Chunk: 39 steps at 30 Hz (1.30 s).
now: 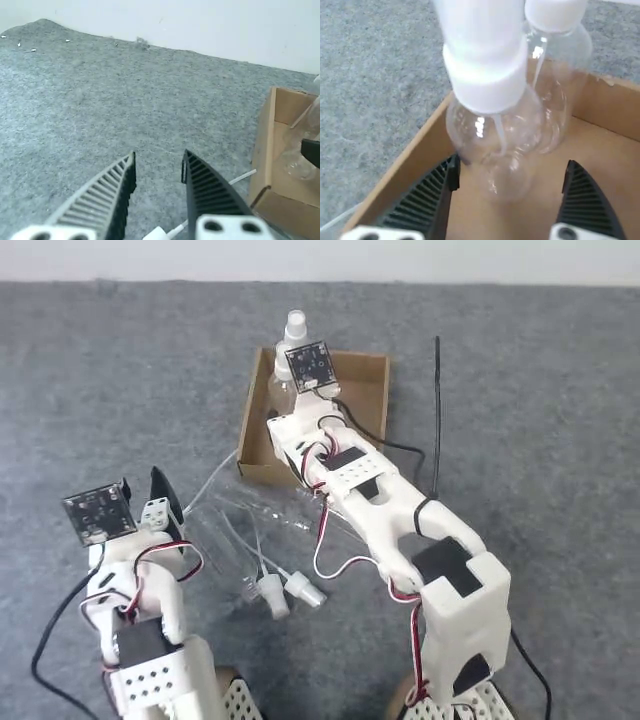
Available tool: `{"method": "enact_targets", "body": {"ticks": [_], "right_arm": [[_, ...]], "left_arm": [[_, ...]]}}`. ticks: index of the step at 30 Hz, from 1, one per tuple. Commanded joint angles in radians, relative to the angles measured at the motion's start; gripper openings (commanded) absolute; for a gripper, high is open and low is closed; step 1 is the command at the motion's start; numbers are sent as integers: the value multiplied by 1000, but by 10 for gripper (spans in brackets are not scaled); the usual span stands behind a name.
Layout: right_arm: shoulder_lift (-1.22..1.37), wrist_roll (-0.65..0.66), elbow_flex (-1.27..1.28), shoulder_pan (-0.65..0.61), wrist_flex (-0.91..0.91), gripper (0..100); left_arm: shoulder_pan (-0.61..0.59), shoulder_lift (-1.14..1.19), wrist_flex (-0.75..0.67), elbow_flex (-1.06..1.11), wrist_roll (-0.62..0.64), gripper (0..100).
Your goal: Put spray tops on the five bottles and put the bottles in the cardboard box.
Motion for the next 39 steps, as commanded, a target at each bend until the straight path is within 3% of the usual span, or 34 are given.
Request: {"method": "enact_targets", "body": {"ticks": [1,39], "right_arm": [[-139,-8,-25,-10,54,275],[-547,-3,-26,-8,578,275]], "left_arm": [[0,-12,-31,-16,9,145],[0,-12,-31,-16,9,145]]}}
